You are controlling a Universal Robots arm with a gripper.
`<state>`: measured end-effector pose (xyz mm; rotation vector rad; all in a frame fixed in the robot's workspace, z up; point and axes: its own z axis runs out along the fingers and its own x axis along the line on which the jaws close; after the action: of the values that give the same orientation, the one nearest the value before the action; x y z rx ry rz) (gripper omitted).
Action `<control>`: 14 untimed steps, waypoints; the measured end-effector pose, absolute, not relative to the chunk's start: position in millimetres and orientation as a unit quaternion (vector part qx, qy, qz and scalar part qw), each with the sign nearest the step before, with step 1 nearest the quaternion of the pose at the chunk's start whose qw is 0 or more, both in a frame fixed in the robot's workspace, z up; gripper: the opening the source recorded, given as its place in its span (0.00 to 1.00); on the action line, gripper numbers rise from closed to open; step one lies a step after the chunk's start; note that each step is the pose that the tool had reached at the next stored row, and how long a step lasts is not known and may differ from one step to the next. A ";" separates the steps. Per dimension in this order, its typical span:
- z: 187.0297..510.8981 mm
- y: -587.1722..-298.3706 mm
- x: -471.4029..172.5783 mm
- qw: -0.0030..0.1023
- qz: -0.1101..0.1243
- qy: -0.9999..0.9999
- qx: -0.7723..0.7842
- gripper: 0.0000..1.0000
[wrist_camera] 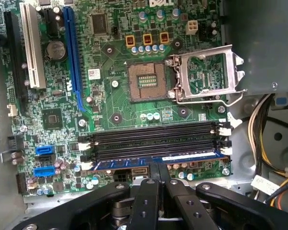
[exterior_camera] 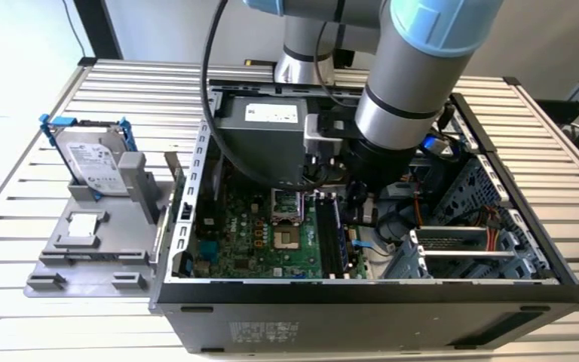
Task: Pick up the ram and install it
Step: 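Press down the ram until it locks into place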
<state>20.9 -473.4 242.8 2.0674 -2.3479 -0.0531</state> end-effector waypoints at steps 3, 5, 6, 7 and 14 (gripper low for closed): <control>237.5 -470.0 20.8 0.007 -0.017 -0.750 0.661 0.00; 233.7 -466.9 20.8 0.006 -0.017 -0.750 0.661 0.00; 232.1 -465.9 20.9 0.006 -0.017 -0.750 0.661 0.00; 230.1 -465.6 20.9 0.007 -0.017 -0.750 0.661 0.00; 218.0 -465.8 20.8 0.007 -0.016 -0.750 0.661 0.00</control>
<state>20.8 -465.8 218.0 2.0672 -2.3459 -0.0514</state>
